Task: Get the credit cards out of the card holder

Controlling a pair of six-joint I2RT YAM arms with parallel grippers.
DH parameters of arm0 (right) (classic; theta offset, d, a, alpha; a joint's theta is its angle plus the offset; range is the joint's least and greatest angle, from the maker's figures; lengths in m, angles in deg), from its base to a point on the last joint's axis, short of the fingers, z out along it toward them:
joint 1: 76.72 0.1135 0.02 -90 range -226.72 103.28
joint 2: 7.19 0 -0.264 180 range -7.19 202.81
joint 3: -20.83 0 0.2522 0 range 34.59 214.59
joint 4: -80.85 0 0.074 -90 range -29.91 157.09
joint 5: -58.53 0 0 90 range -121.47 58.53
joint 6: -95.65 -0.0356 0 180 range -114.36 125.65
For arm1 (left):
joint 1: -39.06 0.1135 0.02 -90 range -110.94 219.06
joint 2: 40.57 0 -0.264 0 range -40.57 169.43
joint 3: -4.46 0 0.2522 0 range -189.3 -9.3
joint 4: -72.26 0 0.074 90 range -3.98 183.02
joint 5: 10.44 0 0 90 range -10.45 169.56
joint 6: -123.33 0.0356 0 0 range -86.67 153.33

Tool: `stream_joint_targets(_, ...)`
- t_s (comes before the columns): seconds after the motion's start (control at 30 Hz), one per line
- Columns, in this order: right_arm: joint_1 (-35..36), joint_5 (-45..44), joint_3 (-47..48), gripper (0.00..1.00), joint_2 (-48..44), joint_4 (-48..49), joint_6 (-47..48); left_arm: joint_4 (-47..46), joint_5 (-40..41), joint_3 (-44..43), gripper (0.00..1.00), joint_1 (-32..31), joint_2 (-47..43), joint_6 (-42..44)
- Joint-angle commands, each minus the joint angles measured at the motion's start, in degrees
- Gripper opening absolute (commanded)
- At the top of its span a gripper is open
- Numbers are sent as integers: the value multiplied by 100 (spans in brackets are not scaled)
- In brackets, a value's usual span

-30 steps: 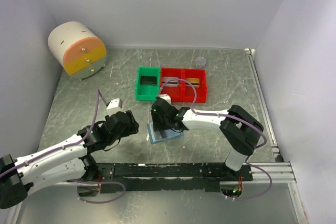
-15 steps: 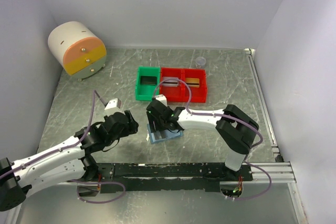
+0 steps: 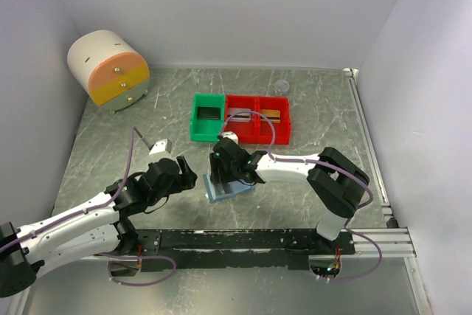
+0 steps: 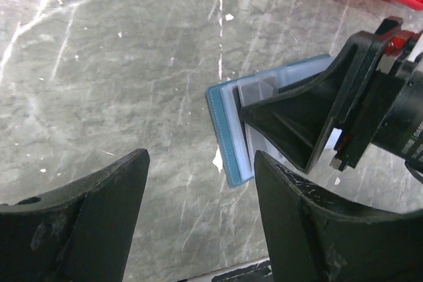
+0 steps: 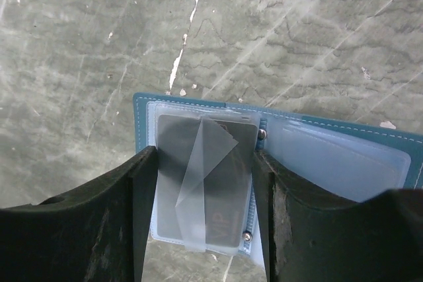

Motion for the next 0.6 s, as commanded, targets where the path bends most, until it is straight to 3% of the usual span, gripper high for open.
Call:
stream_joint_targets(0.0,-149,766,-476,49,-6,404,-265,-596,-487,174,77,23,-112,244)
stream_joint_targets(0.3,-363,1327,-934,50,-144,1028,-430,-1354,-1303,421,75,32,-9,348)
stream_joint_targets(0.47,-388,1385,-1170,49,-203,1384,-653,-1926,-2088,611,64,32,266,145)
stream_joint_targets(0.57,-387,1365,-1239,49,-206,1482,-741,-2327,-2221,894,63,56,535,-183)
